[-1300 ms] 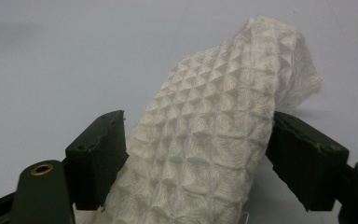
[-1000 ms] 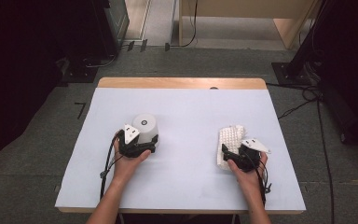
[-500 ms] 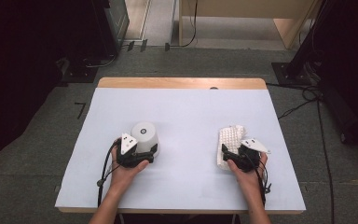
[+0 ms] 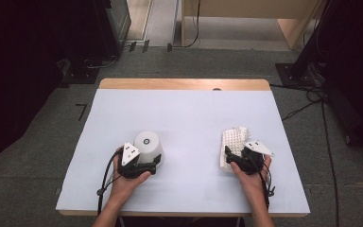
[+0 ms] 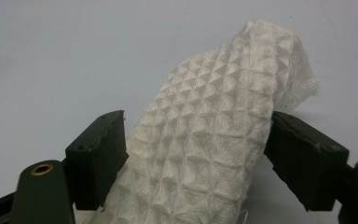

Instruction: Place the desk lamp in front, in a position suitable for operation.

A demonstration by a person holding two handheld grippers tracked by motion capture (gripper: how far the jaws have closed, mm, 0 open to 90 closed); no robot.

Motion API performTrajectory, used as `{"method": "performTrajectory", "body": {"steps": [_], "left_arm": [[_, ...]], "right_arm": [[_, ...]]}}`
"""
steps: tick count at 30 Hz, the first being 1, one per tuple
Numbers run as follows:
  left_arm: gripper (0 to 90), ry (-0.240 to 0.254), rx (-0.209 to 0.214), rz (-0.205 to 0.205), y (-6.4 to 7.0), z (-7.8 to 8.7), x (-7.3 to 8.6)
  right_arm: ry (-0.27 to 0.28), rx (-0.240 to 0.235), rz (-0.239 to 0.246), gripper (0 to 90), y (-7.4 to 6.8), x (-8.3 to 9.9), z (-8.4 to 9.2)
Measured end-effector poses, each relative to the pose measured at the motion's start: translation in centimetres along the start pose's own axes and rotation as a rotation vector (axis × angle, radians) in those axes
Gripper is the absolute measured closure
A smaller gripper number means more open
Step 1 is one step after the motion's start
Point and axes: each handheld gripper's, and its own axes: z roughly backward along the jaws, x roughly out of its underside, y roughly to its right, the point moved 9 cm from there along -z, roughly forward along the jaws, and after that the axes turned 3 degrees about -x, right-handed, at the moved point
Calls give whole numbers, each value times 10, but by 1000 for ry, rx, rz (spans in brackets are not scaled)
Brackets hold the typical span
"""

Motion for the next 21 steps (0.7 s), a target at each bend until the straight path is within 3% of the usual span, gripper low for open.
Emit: {"method": "performTrajectory", "body": {"steps": [8, 17, 21], "left_arm": [[78, 0, 19, 0, -1, 1, 0], [76, 7, 18, -2, -1, -1, -5], [58, 28, 37, -1, 3, 2, -9]], "right_arm": [[15, -12, -32, 212, 4, -4, 5], [19, -21, -6, 208, -3, -8, 9], [27, -22, 3, 204, -5, -12, 11]]}}
